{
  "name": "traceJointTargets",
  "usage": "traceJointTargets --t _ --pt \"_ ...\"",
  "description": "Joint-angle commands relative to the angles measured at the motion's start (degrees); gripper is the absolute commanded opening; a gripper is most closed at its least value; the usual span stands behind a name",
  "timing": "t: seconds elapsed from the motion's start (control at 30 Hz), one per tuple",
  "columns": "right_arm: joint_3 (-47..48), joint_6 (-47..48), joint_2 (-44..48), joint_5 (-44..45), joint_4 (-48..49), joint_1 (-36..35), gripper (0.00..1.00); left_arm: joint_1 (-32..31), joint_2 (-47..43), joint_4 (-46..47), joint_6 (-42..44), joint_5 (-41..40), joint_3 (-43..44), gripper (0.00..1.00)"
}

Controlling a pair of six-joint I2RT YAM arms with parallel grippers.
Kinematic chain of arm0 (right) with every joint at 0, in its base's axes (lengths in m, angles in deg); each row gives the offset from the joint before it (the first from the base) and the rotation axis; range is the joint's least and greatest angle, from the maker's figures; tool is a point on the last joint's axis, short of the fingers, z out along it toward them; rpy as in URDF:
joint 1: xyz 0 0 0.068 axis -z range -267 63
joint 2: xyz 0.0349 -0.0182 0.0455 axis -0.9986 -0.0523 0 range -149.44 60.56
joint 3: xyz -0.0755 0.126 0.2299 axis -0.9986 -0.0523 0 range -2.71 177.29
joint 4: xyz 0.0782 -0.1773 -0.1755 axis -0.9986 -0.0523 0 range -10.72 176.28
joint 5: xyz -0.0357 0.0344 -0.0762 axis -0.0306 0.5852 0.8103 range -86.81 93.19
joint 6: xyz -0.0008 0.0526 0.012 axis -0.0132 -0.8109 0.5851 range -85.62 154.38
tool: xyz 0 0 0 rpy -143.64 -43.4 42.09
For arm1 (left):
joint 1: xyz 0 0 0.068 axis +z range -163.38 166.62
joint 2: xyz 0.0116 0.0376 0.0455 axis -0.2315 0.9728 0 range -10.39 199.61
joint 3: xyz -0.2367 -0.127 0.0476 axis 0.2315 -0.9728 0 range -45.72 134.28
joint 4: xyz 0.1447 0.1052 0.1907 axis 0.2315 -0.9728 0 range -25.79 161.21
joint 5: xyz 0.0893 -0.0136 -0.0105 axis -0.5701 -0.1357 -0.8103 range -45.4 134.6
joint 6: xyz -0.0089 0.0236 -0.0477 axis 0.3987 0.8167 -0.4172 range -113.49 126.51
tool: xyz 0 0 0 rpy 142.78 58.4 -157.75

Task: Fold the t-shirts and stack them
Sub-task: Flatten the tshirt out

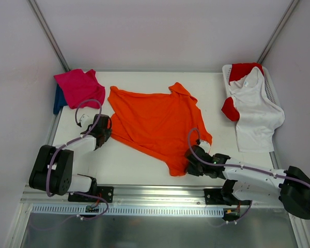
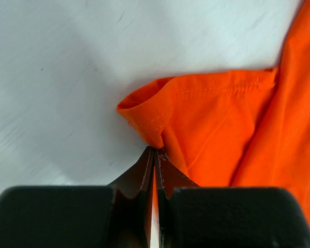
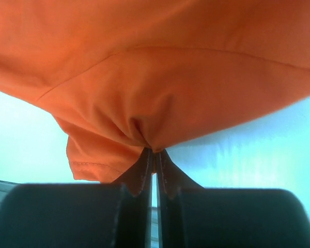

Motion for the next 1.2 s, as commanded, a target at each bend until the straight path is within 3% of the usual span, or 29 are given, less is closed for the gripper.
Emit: traceJointTargets --t 0.0,0.27,0.53,0.73,0.8,0.9,1.0,1.17 --pt "1.49 1.30 4.18 3.41 -17.29 -0.59 0.00 -0.77 -6.81 -5.53 5.65 1.02 -0.78 0.00" --pt "24.92 7.79 11.50 17.91 -37.87 -0.59 0.00 -10.61 -33.25 -7.38 16.11 -4.79 1.94 0.00" --pt "39.27 27.01 11.50 20.82 -34.19 -0.59 0.00 -10.97 -43.65 -12.91 20.42 5.65 10.11 0.00" --pt "53.32 38.11 10.71 20.91 -34.18 -0.59 0.00 -10.97 -47.34 -17.22 28.41 15.41 23.79 0.00" --pt "57.64 42.33 10.97 20.30 -34.10 -0.59 0.00 -10.97 -47.70 -17.13 32.36 21.91 27.59 0.00" --pt "66.51 49.18 11.41 14.43 -33.14 -0.59 0.00 -10.97 -48.22 -17.22 38.16 34.12 35.59 0.00" --pt "73.90 54.54 12.38 0.75 -31.30 -0.59 0.00 -10.97 -49.19 -17.13 42.21 42.38 43.93 0.00" --pt "81.82 56.58 14.83 -14.66 -28.39 -0.59 0.00 -10.97 -50.68 -17.22 45.29 49.08 51.59 0.00"
